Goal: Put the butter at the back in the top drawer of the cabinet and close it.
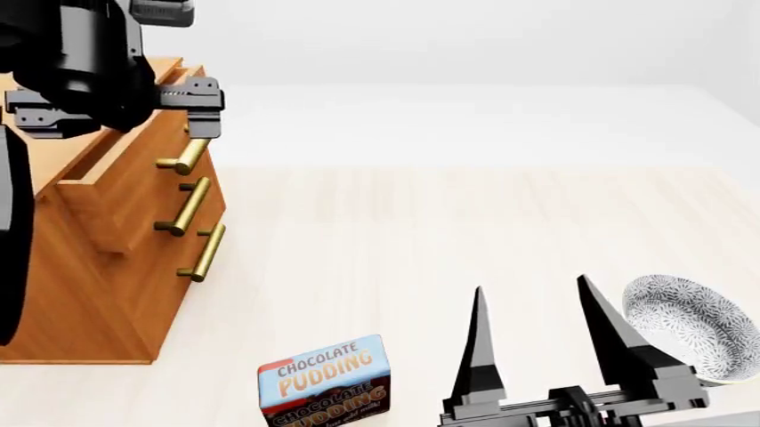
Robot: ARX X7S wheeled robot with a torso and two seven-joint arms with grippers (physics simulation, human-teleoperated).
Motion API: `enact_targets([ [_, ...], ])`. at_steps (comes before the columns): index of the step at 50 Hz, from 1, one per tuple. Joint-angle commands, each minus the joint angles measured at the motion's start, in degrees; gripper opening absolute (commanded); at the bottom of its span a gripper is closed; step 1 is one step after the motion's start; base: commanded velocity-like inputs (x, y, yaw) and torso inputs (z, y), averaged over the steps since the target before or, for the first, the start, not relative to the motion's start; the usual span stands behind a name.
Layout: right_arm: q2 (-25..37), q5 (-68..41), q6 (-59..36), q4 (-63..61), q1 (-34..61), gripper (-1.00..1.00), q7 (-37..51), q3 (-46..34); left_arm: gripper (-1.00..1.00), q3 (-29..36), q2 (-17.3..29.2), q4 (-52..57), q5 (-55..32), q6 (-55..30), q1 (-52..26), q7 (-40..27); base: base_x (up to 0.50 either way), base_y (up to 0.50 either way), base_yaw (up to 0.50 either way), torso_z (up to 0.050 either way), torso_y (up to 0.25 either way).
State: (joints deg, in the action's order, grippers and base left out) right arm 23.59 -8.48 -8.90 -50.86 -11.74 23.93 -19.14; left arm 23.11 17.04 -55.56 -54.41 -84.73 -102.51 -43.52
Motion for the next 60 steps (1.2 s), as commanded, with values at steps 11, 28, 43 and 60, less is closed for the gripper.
enact_targets([
  [11, 0.2, 0.0, 0.5, 0.7, 0.3, 1.00, 0.4, -0.6, 1.00, 2.0, 0.3, 0.3, 0.2, 1.7, 2.9, 0.7, 0.00, 0.00, 0.00, 0.000, 0.000],
  [28, 0.4, -0.1, 1.1, 1.2, 0.3, 1.00, 0.7, -0.9, 1.00, 2.8, 0.5, 0.2, 0.0, 3.0, 5.7, 2.0, 0.00, 0.00, 0.00, 0.000, 0.000],
  [43, 0.7, -0.3, 1.2, 1.2, 0.3, 1.00, 1.0, -1.1, 1.00, 3.4, 0.2, -0.2, 0.0, 4.3, 7.5, 2.7, 0.00, 0.00, 0.00, 0.000, 0.000],
  [60, 1.0, 0.1, 0.4, 0.3, 0.6, 1.00, 1.4, -1.7, 1.00, 1.9, 0.2, 1.4, -1.8, 4.0, 10.5, 1.2, 0.00, 0.00, 0.00, 0.000, 0.000],
])
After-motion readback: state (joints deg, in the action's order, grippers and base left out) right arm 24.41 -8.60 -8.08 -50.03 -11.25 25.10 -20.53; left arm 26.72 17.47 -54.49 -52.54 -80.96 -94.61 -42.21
